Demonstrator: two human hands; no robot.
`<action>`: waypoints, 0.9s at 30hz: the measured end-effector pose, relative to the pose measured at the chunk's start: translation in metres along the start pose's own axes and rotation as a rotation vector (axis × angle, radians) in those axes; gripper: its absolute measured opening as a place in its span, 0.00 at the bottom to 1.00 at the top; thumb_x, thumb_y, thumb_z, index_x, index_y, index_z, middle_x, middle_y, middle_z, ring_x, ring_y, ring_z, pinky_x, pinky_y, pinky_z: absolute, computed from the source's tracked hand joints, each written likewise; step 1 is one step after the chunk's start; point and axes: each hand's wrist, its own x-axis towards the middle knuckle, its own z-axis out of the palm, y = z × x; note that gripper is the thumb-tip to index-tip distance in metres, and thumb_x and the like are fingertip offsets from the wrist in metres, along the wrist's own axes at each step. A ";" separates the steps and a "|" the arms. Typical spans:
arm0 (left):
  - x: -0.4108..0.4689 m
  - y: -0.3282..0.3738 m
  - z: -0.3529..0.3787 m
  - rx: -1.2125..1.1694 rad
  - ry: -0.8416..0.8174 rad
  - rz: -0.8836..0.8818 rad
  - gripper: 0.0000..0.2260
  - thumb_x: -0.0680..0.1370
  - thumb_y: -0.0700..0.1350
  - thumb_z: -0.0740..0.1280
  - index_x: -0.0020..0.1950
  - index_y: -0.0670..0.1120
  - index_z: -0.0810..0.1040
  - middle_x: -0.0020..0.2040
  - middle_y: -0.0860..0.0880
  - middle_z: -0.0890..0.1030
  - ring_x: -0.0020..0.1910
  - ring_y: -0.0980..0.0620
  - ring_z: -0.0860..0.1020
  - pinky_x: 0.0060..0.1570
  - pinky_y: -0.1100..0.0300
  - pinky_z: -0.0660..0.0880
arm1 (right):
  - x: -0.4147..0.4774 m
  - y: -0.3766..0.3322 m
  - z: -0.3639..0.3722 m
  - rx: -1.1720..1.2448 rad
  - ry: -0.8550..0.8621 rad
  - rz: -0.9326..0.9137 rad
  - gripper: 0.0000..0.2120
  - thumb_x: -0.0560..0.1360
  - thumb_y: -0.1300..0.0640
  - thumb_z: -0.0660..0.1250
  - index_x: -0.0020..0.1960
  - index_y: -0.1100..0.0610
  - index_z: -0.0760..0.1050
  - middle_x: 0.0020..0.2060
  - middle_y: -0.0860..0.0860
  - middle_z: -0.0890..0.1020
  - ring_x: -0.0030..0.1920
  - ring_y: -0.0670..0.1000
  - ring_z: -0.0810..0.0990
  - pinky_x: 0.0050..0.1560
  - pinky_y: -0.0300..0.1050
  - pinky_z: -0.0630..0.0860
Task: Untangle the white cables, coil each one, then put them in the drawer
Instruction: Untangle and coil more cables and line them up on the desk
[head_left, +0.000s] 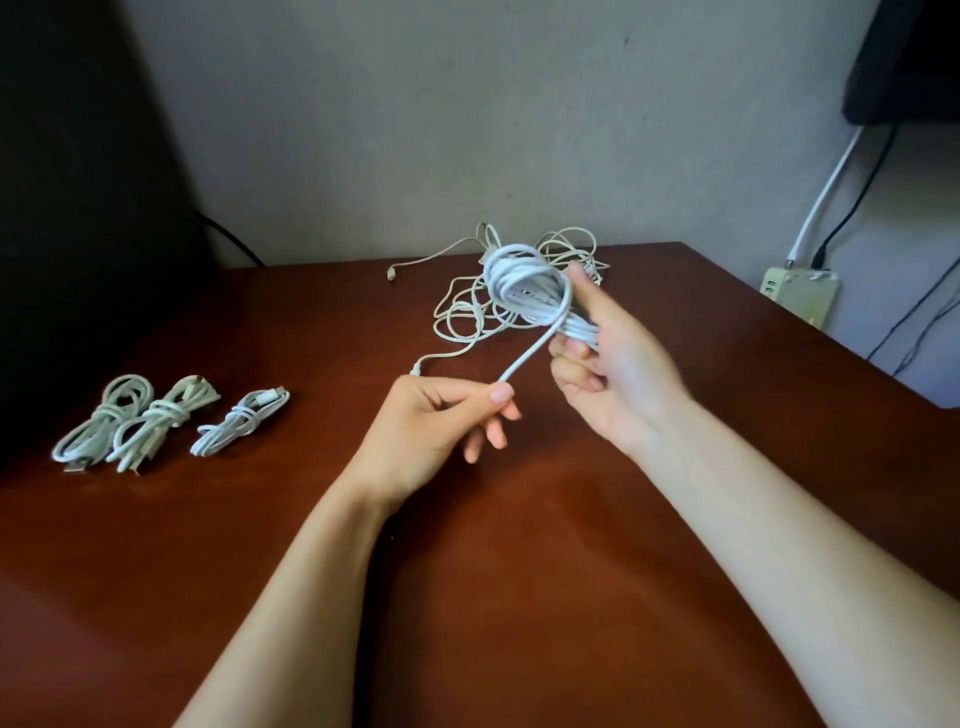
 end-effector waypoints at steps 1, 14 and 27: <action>0.000 0.000 -0.002 -0.027 0.025 0.002 0.11 0.70 0.51 0.67 0.34 0.45 0.83 0.26 0.49 0.78 0.23 0.56 0.68 0.30 0.69 0.68 | -0.002 -0.001 0.001 0.036 -0.034 0.039 0.10 0.76 0.55 0.64 0.37 0.55 0.73 0.22 0.46 0.66 0.17 0.42 0.60 0.17 0.32 0.48; 0.003 -0.003 -0.022 -0.163 0.321 -0.015 0.10 0.60 0.49 0.78 0.26 0.46 0.80 0.24 0.51 0.74 0.25 0.57 0.68 0.30 0.66 0.64 | -0.017 -0.009 -0.001 -0.604 -0.408 0.225 0.12 0.67 0.52 0.68 0.28 0.57 0.74 0.21 0.48 0.66 0.17 0.41 0.58 0.18 0.33 0.47; 0.001 0.007 -0.006 0.065 0.509 0.129 0.10 0.70 0.42 0.76 0.29 0.46 0.81 0.22 0.56 0.74 0.25 0.62 0.68 0.30 0.70 0.64 | -0.009 0.000 -0.006 -1.582 -0.136 -0.339 0.26 0.76 0.48 0.65 0.27 0.65 0.69 0.22 0.59 0.69 0.24 0.49 0.65 0.31 0.45 0.62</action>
